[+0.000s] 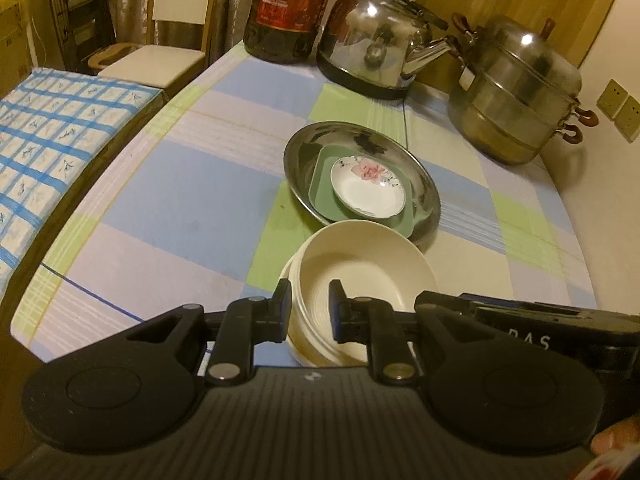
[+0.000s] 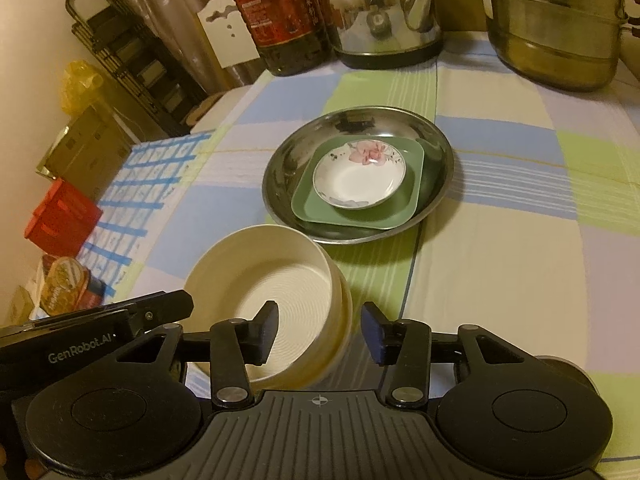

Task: Organize plates and bowls
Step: 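Lower the cream bowls into the white bowl and open the left gripper, then move the left gripper to the small steel bowl and close on its rim, then lift the small steel bowl with the left gripper toward the cream bowls, then lower the steel bowl into the cream bowls and open the left gripper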

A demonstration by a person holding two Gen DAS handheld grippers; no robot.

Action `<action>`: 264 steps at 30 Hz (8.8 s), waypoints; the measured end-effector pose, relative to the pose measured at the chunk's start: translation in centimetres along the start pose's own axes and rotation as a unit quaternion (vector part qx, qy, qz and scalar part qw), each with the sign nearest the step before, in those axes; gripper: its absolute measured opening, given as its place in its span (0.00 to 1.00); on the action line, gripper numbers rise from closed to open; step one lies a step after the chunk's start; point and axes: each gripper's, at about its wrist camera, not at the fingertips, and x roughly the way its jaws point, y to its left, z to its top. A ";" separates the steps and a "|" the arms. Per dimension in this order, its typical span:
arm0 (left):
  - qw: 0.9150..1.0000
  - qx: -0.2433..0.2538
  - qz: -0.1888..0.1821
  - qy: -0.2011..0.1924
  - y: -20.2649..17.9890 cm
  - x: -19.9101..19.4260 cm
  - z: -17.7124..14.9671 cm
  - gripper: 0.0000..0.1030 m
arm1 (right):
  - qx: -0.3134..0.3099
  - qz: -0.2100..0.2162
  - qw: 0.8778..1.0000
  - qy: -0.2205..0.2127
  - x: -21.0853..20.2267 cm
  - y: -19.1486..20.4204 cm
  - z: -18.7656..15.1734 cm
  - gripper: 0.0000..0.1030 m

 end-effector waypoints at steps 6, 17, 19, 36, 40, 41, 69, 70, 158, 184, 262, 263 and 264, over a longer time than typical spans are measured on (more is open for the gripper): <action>1.000 0.017 0.009 -0.006 -0.6 -2.5 -1.3 0.19 | -0.003 0.018 1.000 -0.012 -2.4 -0.3 -1.1 0.51; 1.000 0.017 0.007 0.025 -2.1 -4.9 -5.8 0.21 | -0.010 0.039 0.999 0.009 -6.2 -1.4 -4.3 0.54; 0.999 0.018 0.006 0.034 -2.6 -5.1 -6.7 0.21 | -0.010 0.040 0.999 0.018 -6.6 -1.7 -5.1 0.54; 0.997 0.041 -0.010 0.064 -7.9 -5.8 -11.1 0.21 | 0.020 0.017 0.999 0.047 -10.8 -6.2 -10.0 0.54; 0.996 0.046 -0.013 0.070 -9.0 -5.7 -11.7 0.21 | 0.029 0.012 0.998 0.047 -11.6 -7.3 -10.8 0.54; 0.996 0.047 -0.013 0.071 -9.3 -5.7 -11.8 0.21 | 0.030 0.010 0.998 0.047 -11.7 -7.5 -10.9 0.54; 0.994 0.064 -0.028 0.080 -13.1 -3.7 -12.1 0.22 | 0.060 -0.071 0.996 0.019 -14.0 -13.6 -12.2 0.54; 0.994 0.064 -0.029 0.079 -13.1 -3.6 -12.0 0.22 | 0.062 -0.072 0.995 0.018 -14.0 -13.8 -12.2 0.54; 0.996 0.060 -0.063 -0.011 -12.2 -3.8 -4.0 0.06 | 0.002 -0.037 0.998 -0.048 -12.6 -7.9 -2.7 0.08; 0.999 -0.011 -0.014 -0.044 -1.9 -4.6 1.8 0.06 | -0.024 0.032 0.999 -0.007 -4.6 0.5 3.7 0.08; 0.999 0.049 -0.004 0.023 -5.6 -6.2 -5.6 0.19 | -0.005 0.035 0.999 0.027 -8.2 -3.8 -3.6 0.59; 0.998 0.049 -0.006 0.029 -6.1 -6.1 -6.1 0.19 | -0.009 0.031 0.999 0.029 -8.4 -3.9 -4.0 0.61; 0.998 0.049 -0.006 0.033 -6.3 -6.1 -6.5 0.19 | -0.013 0.026 0.999 0.031 -8.7 -4.1 -4.4 0.63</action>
